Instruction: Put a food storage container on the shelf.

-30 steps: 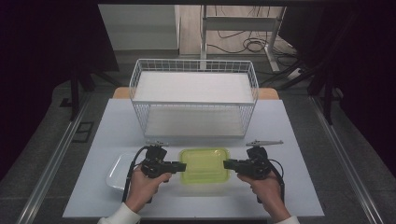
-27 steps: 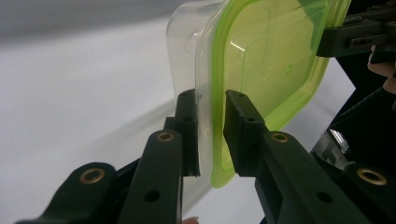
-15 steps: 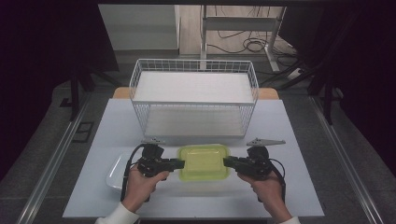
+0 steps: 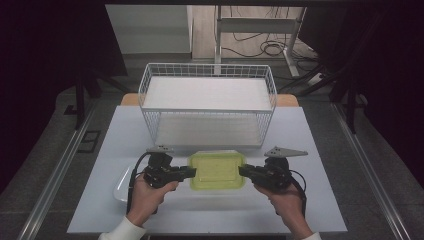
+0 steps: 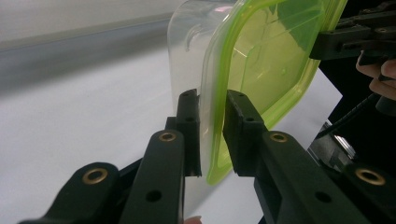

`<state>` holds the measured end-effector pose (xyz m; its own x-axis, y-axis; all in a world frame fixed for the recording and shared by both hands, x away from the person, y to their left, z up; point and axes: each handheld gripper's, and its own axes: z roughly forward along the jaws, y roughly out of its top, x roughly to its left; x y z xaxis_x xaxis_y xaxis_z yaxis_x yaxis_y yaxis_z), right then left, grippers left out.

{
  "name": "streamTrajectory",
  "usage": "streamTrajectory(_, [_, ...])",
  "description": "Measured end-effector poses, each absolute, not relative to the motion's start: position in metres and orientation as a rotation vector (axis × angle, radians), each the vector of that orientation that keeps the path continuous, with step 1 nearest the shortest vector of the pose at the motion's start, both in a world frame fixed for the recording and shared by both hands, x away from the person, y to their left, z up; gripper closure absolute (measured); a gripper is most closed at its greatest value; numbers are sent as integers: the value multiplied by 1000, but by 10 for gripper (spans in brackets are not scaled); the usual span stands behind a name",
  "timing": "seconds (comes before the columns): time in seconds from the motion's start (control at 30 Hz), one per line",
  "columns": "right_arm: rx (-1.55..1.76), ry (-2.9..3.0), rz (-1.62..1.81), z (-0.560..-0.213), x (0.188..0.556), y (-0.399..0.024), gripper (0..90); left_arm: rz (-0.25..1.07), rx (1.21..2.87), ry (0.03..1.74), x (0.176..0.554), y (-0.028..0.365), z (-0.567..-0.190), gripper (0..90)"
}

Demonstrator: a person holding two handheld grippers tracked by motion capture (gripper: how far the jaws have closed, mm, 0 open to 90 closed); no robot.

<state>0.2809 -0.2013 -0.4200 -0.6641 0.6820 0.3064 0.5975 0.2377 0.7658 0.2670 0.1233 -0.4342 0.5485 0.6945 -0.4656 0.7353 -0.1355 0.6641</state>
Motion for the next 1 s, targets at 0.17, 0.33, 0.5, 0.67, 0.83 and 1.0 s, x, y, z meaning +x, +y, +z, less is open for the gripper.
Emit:
streamTrajectory(0.17, [1197,2384,1420,-415,279,-201,785,-33,1862,1154,265,124,-430,777])
streamTrajectory(0.33, [1146,2370,1420,-410,276,-199,784,4,1871,1132,264,125,-423,777])
streamTrajectory(0.5, [1117,2364,1419,-408,275,-198,783,8,1865,1120,264,127,-421,777])
streamTrajectory(0.67, [1093,2355,1430,-405,274,-197,782,15,1861,1109,264,129,-418,777])
streamTrajectory(0.83, [1076,2343,1434,-400,274,-195,782,18,1852,1102,266,131,-413,778])
streamTrajectory(1.0, [1055,2340,1437,-397,277,-192,781,22,1851,1096,268,136,-408,779])
